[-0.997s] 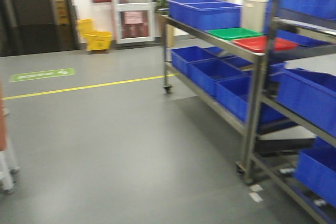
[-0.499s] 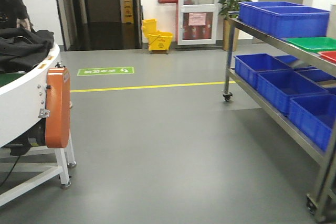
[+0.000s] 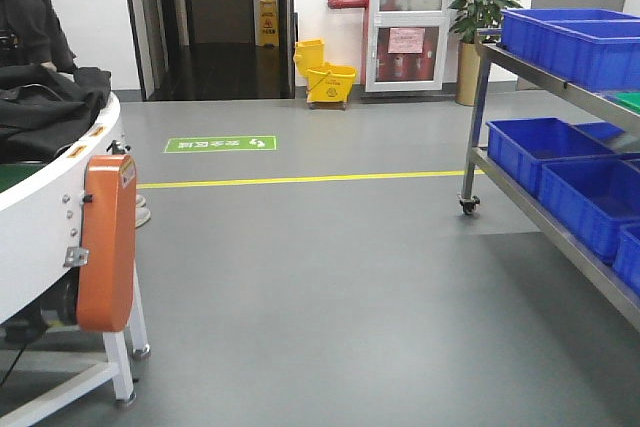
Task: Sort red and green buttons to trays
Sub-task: 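Drive the base to the shelf with green and red trays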
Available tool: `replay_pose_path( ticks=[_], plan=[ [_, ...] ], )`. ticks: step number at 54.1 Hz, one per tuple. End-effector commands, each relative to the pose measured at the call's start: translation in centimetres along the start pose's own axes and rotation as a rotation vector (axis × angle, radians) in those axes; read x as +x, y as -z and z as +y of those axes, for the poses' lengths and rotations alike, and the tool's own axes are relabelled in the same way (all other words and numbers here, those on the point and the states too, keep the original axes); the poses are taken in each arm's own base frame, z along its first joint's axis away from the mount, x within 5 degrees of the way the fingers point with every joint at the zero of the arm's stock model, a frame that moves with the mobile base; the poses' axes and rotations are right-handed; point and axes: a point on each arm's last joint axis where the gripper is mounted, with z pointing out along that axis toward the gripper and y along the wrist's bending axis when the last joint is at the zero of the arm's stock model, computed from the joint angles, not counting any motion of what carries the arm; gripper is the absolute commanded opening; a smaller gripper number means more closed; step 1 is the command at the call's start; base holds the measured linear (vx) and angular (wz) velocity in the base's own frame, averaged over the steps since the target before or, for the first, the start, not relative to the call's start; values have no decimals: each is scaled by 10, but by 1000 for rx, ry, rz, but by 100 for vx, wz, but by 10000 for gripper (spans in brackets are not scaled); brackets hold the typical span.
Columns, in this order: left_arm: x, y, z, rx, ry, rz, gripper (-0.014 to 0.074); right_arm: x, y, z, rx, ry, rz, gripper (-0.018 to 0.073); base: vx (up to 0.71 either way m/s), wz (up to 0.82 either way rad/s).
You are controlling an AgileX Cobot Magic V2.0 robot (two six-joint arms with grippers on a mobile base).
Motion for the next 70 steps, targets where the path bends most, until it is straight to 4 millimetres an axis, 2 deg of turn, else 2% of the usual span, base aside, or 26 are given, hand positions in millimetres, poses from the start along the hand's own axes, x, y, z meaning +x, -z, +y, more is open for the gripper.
replay_pose_path(
  ticks=[1,38,70],
  plan=[
    [-15,3,-3,27,-4,-100,0,-19,3,1,-10,13,-114,-10,53,3],
    [-15,3,-3,27,-4,-99,0,-18,3,1,-10,13,-113,-10,58,-4],
    [-15,3,-3,27,-4,-99,0,-18,3,1,-10,13,-113,-10,62,-28]
  ],
)
